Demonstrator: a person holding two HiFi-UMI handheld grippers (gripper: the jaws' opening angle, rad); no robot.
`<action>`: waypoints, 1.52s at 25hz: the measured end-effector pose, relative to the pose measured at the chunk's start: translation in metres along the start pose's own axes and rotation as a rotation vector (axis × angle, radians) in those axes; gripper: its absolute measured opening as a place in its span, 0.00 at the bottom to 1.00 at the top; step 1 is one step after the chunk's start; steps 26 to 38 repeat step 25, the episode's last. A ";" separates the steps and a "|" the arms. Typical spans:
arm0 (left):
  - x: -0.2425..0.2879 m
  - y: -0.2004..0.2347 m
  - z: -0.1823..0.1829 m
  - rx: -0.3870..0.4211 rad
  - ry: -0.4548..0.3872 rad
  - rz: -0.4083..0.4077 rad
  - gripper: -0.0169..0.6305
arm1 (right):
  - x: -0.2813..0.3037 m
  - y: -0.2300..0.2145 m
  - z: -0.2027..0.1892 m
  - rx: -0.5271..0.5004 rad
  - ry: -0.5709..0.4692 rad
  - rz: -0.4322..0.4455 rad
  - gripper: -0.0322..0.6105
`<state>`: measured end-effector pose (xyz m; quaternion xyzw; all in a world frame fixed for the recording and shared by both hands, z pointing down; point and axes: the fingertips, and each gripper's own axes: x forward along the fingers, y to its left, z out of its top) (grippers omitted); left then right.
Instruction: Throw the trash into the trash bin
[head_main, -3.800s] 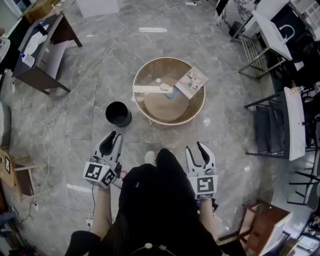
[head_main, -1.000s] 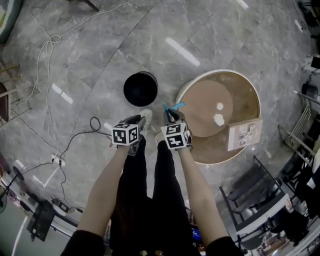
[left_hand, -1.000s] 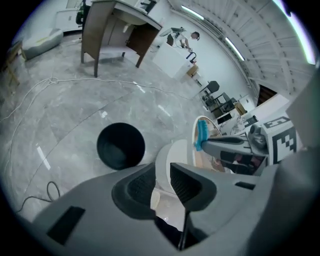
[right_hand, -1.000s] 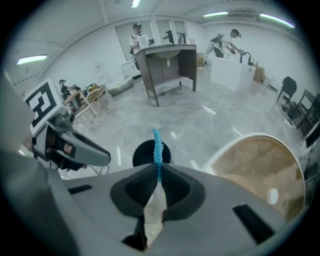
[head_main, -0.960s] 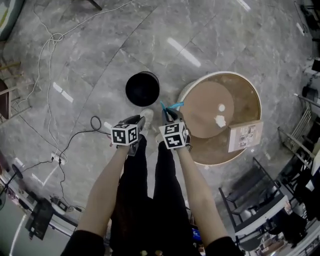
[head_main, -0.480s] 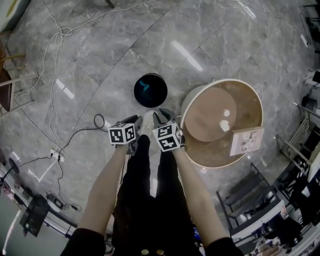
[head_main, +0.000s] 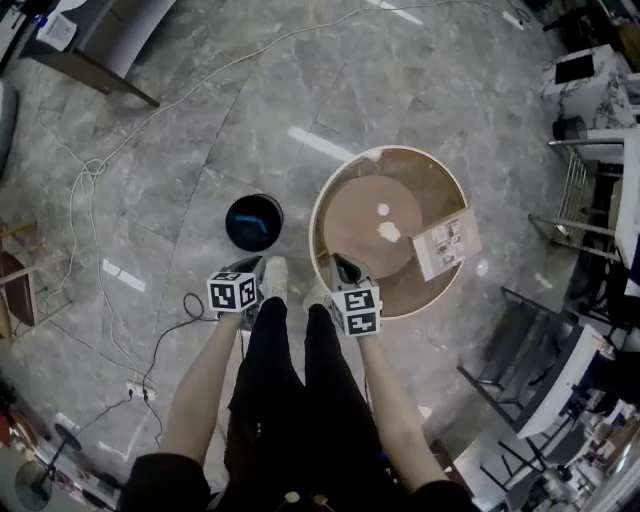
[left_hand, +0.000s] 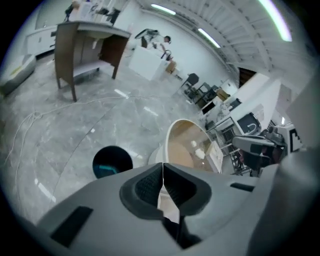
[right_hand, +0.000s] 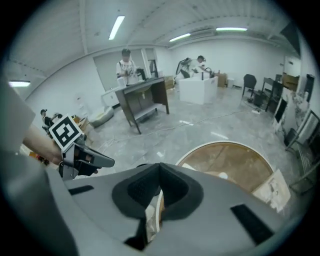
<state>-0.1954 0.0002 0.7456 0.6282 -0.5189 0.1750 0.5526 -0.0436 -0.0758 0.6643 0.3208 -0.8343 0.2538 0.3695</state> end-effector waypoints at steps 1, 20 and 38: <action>-0.008 -0.020 0.016 0.059 -0.034 -0.028 0.04 | -0.021 -0.009 0.011 0.029 -0.049 -0.019 0.05; -0.232 -0.333 0.157 0.690 -0.627 -0.502 0.04 | -0.371 -0.021 0.107 0.170 -0.802 -0.230 0.05; -0.251 -0.371 0.148 0.783 -0.655 -0.539 0.04 | -0.403 -0.023 0.110 0.132 -0.855 -0.243 0.05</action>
